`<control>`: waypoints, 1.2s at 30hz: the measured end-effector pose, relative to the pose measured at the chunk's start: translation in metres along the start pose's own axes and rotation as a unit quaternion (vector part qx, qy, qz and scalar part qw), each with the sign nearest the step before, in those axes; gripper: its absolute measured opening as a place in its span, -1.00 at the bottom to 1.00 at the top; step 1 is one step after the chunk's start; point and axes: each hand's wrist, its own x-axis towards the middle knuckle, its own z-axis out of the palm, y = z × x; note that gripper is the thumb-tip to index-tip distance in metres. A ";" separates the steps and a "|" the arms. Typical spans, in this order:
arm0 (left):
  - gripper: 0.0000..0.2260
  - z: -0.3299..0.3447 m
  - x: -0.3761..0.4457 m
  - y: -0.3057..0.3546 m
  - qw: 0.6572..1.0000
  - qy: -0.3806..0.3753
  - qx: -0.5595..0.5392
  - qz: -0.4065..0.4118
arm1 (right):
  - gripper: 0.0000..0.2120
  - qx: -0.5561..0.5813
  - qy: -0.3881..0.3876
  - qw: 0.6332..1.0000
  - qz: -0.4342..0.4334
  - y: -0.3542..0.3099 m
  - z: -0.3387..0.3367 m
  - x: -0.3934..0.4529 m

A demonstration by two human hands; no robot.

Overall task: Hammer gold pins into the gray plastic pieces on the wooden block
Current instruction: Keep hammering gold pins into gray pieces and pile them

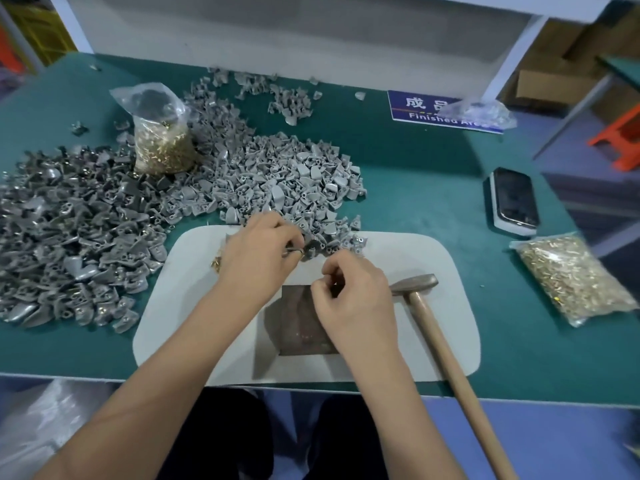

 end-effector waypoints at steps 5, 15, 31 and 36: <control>-0.86 -0.007 -0.041 -0.014 0.981 0.092 -0.161 -0.056 | -0.92 0.018 -0.003 1.000 0.023 0.001 -0.002 0.001; -0.89 -0.013 -0.111 -0.056 0.938 0.150 -0.292 -0.110 | -0.89 -0.003 -0.007 1.000 0.025 0.004 0.000 0.000; -0.74 -0.024 -0.117 -0.075 0.933 0.134 -0.317 -0.109 | -0.93 -0.011 -0.114 0.993 0.006 -0.050 0.045 0.019; -0.79 -0.020 -0.121 -0.075 0.921 0.141 -0.344 -0.114 | -0.83 -0.049 -0.134 0.990 -0.009 -0.051 0.056 0.032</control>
